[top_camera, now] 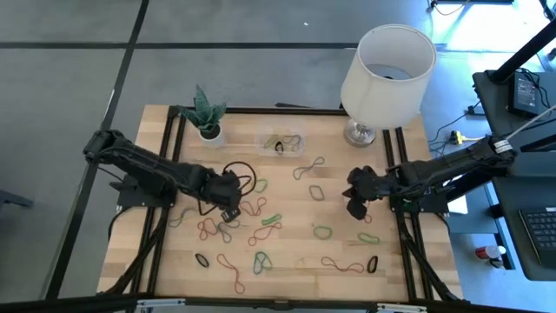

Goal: Pick and place rubber bands into bin
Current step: Put the red rubber band into the transparent bin

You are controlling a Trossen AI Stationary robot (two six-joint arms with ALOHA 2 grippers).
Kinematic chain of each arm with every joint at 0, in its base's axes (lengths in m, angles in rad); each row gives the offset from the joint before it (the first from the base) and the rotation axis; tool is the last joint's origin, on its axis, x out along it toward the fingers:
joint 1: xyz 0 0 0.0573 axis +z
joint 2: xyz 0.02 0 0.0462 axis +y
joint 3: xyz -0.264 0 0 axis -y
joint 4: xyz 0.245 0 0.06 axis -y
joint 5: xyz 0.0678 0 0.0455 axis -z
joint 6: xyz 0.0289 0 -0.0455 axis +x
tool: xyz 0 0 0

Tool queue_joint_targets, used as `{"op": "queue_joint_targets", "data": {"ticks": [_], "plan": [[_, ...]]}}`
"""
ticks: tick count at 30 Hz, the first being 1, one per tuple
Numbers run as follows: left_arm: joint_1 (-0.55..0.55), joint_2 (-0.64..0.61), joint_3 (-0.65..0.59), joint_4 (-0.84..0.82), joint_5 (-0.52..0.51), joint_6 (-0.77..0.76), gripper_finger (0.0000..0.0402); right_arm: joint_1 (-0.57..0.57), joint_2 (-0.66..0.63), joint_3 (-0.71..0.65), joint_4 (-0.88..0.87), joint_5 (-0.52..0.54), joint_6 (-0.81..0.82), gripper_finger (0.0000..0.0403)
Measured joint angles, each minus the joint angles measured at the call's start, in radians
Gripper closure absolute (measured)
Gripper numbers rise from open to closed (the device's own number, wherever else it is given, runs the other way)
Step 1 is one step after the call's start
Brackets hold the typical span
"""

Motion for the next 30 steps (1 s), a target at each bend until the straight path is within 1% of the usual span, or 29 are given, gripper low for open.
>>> {"op": "queue_joint_targets", "data": {"ticks": [4, 7, 10, 13, 16, 21, 26, 30], "plan": [[-0.058, 0.021, 0.0, -0.08, 0.033, -0.241, 0.0319, 0.0, -0.003, -0.021, -0.004, -0.019, -0.012, 0.0399], [-0.097, 0.04, 0.0, -0.139, 0.097, -0.385, 0.0289, 0.0, -0.003, -0.022, -0.005, -0.027, -0.042, 0.0399], [-0.126, 0.063, 0.0, -0.155, 0.164, -0.533, 0.0265, 0.0, -0.003, -0.022, 0.003, -0.026, -0.071, 0.0399], [-0.147, 0.096, 0.0, -0.167, 0.221, -0.72, 0.0252, 0.0, -0.003, -0.022, 0.011, -0.026, -0.082, 0.0399], [-0.163, 0.133, 0.0, -0.174, 0.236, -0.836, 0.025, 0.0, -0.003, -0.022, 0.011, -0.026, -0.085, 0.0399], [-0.171, 0.196, 0.0, -0.176, 0.255, -0.919, 0.0258, 0.0, -0.003, -0.022, 0.011, -0.026, -0.093, 0.0399], [-0.171, 0.249, 0.0, -0.172, 0.264, -0.928, 0.0267, 0.0, -0.003, -0.022, 0.012, -0.026, -0.105, 0.0399], [-0.182, 0.261, -0.057, -0.101, 0.282, -0.933, 0.0273, 0.0, -0.003, -0.022, 0.013, -0.026, -0.105, 0.0399]]}}
